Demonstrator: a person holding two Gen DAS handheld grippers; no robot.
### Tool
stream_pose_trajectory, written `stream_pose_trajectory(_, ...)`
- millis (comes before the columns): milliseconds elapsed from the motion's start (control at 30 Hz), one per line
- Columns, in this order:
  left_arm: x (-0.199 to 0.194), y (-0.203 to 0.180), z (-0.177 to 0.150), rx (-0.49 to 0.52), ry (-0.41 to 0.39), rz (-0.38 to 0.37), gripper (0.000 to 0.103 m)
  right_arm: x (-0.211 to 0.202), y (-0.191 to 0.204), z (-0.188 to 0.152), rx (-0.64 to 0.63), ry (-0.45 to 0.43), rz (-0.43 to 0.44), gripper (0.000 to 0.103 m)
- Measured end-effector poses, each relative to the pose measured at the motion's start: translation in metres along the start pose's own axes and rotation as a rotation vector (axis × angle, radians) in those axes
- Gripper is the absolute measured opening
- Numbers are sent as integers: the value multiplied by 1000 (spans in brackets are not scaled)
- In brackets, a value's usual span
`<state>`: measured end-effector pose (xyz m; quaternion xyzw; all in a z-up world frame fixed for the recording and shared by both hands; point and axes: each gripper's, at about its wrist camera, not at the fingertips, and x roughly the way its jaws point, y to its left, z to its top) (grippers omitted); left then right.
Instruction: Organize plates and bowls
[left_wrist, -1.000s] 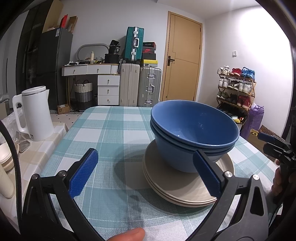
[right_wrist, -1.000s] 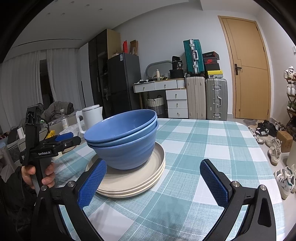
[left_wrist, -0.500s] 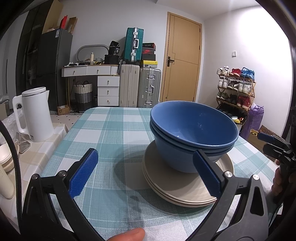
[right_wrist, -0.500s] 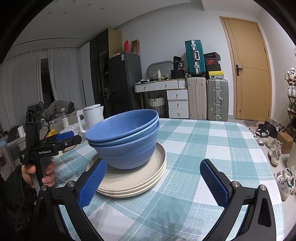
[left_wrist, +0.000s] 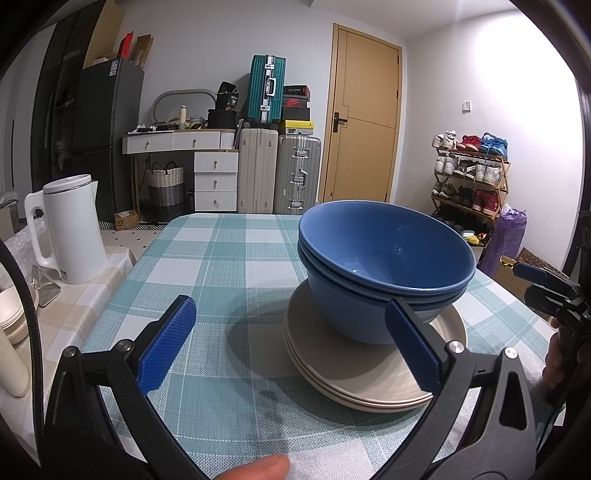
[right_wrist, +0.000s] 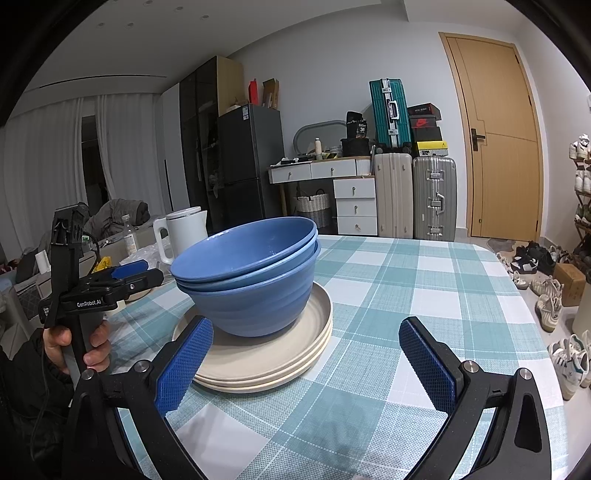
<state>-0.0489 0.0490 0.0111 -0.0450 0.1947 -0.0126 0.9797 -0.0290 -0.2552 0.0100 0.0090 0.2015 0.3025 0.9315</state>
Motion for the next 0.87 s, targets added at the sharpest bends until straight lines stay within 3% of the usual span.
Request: stream_pose_trajectory(867, -1, -2, 0, 11, -2, 4, 102, 1, 2, -2, 4, 2, 8, 103)
